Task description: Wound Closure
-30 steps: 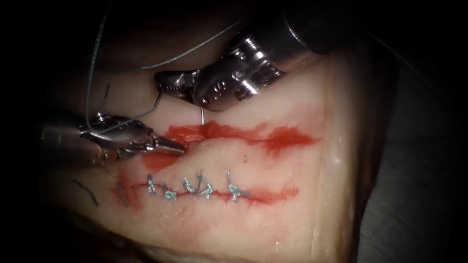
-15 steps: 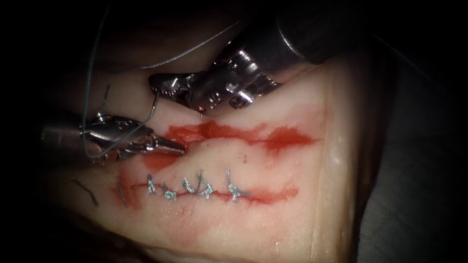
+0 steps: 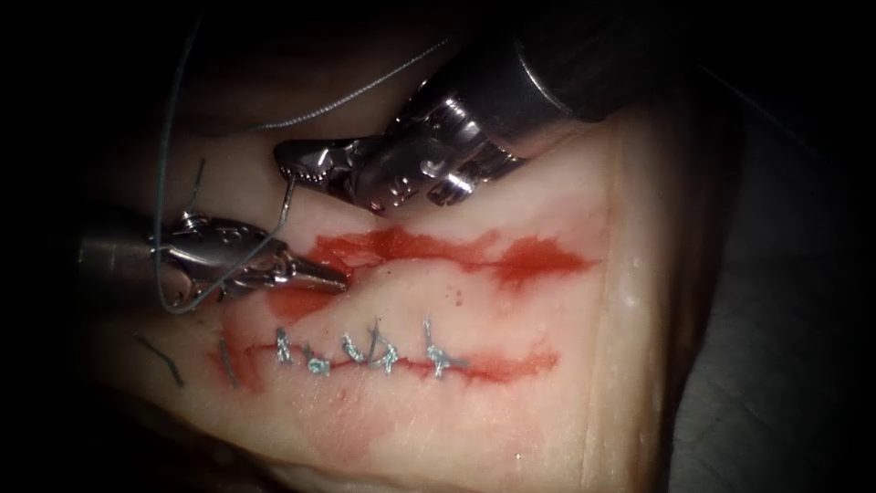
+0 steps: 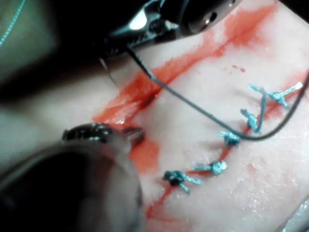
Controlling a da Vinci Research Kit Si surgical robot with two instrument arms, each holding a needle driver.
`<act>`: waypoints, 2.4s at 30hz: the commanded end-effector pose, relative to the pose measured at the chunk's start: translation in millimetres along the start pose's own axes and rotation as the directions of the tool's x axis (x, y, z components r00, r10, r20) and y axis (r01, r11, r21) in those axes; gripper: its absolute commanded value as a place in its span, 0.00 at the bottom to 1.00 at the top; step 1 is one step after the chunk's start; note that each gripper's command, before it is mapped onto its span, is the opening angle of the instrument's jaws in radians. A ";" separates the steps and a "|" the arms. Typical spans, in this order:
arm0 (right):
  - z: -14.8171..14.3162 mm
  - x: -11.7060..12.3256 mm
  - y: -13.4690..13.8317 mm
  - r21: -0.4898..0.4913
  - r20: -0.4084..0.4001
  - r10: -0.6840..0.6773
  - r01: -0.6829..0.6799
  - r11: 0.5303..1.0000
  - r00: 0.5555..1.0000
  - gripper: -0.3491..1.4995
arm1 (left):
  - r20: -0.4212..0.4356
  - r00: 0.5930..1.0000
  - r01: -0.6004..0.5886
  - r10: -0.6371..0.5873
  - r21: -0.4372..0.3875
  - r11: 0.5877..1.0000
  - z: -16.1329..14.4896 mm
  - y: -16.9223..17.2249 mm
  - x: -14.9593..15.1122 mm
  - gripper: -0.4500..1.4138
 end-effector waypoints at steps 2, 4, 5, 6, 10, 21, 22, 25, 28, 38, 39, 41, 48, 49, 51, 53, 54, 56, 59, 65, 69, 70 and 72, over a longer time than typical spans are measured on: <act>1.2 0.0 0.0 0.004 0.010 0.040 -0.040 0.999 0.999 0.00 | 0.001 1.000 -0.001 0.001 0.000 1.000 0.7 0.4 -0.1 0.00; 1.3 -0.1 0.2 -0.001 0.022 0.069 -0.069 0.998 0.997 0.00 | 0.001 1.000 -0.001 0.001 0.000 1.000 0.7 0.4 -0.1 0.00; 1.3 -0.1 0.2 -0.002 0.028 0.080 -0.080 0.997 0.996 0.00 | 0.001 1.000 -0.001 0.001 0.000 1.000 0.7 0.4 -0.1 0.00; 1.4 -0.1 0.3 -0.005 0.030 0.084 -0.084 0.996 0.996 0.00 | 0.001 1.000 -0.001 0.001 0.000 1.000 0.7 0.4 -0.1 0.00; 1.4 -0.1 0.4 -0.012 0.027 0.130 -0.129 0.992 0.991 0.00 | 0.001 1.000 -0.001 0.001 0.000 1.000 0.7 0.4 -0.1 0.00; 1.7 -0.2 1.1 -0.053 -0.033 0.181 -0.182 0.982 0.983 0.00 | 0.001 1.000 -0.001 0.001 0.000 1.000 0.7 0.4 -0.1 0.00; 1.6 -0.2 1.1 -0.049 -0.055 0.209 -0.212 0.976 0.976 0.00 | 0.001 1.000 -0.001 0.001 0.000 1.000 0.7 0.4 -0.1 0.00; 1.5 -0.2 1.1 -0.031 -0.083 0.254 -0.258 0.966 0.964 0.00 | 0.001 1.000 -0.001 0.001 0.000 1.000 0.7 0.4 -0.1 0.00; 1.4 0.0 1.0 0.014 -0.096 0.315 -0.315 0.949 0.944 0.00 | -0.003 1.000 -0.002 0.002 0.004 1.000 0.7 0.4 0.0 0.00; 0.1 2.0 0.5 0.185 -0.083 0.521 -0.501 0.846 0.849 0.00 | -0.067 0.998 -0.017 0.022 0.073 0.997 1.5 -0.1 1.2 0.00; 0.1 2.0 0.5 0.190 -0.076 0.546 -0.525 0.829 0.834 0.00 | -0.072 0.997 -0.015 0.021 0.079 0.997 1.5 -0.1 1.3 0.00; 0.1 2.1 0.5 0.192 -0.068 0.560 -0.540 0.819 0.825 0.00 | -0.077 0.997 -0.019 0.026 0.085 0.996 1.5 -0.1 1.3 0.00; 0.1 1.8 0.6 0.213 -0.050 0.663 -0.640 0.738 0.747 0.00 | -0.084 0.996 -0.018 0.026 0.093 0.996 1.5 -0.1 1.3 0.00; 0.2 1.8 0.7 0.214 -0.048 0.670 -0.648 0.731 0.740 0.00 | -0.083 0.996 -0.019 0.027 0.092 0.996 1.5 -0.1 1.2 0.00; 0.2 1.8 0.8 0.217 -0.045 0.673 -0.651 0.728 0.738 0.00 | -0.082 0.996 -0.020 0.027 0.091 0.996 1.5 -0.1 1.2 0.00; 0.3 1.7 1.0 0.212 -0.051 0.676 -0.653 0.727 0.736 0.00 | -0.081 0.996 -0.020 0.027 0.090 0.996 1.4 -0.1 1.2 0.00; 0.4 1.7 1.1 0.213 -0.048 0.683 -0.661 0.720 0.728 0.00 | -0.081 0.996 -0.020 0.027 0.090 0.996 1.4 -0.1 1.2 0.00; 0.5 1.6 1.3 0.209 -0.050 0.698 -0.676 0.706 0.714 0.00 | -0.081 0.996 -0.020 0.027 0.090 0.996 1.4 0.0 1.2 0.00; 0.5 1.6 1.5 0.197 -0.061 0.714 -0.693 0.694 0.698 0.00 | -0.082 0.996 -0.020 0.027 0.091 0.996 1.4 -0.1 1.2 0.00; 0.5 1.5 1.7 0.199 -0.048 0.767 -0.747 0.635 0.640 0.00 | -0.079 0.997 -0.020 0.027 0.088 0.996 1.2 0.0 1.1 0.00; 0.2 1.9 1.2 0.215 -0.025 0.828 -0.806 0.551 0.560 0.00 | -0.079 0.996 -0.020 0.027 0.089 0.996 1.2 0.0 1.1 0.00; 0.1 2.1 1.1 0.223 -0.015 0.846 -0.823 0.523 0.534 0.00 | -0.079 0.996 -0.020 0.028 0.089 0.996 1.2 0.0 1.2 0.00; -0.2 2.4 1.0 0.233 -0.010 0.863 -0.838 0.494 0.505 0.00 | -0.080 0.996 -0.021 0.028 0.090 0.996 1.2 0.0 1.2 0.00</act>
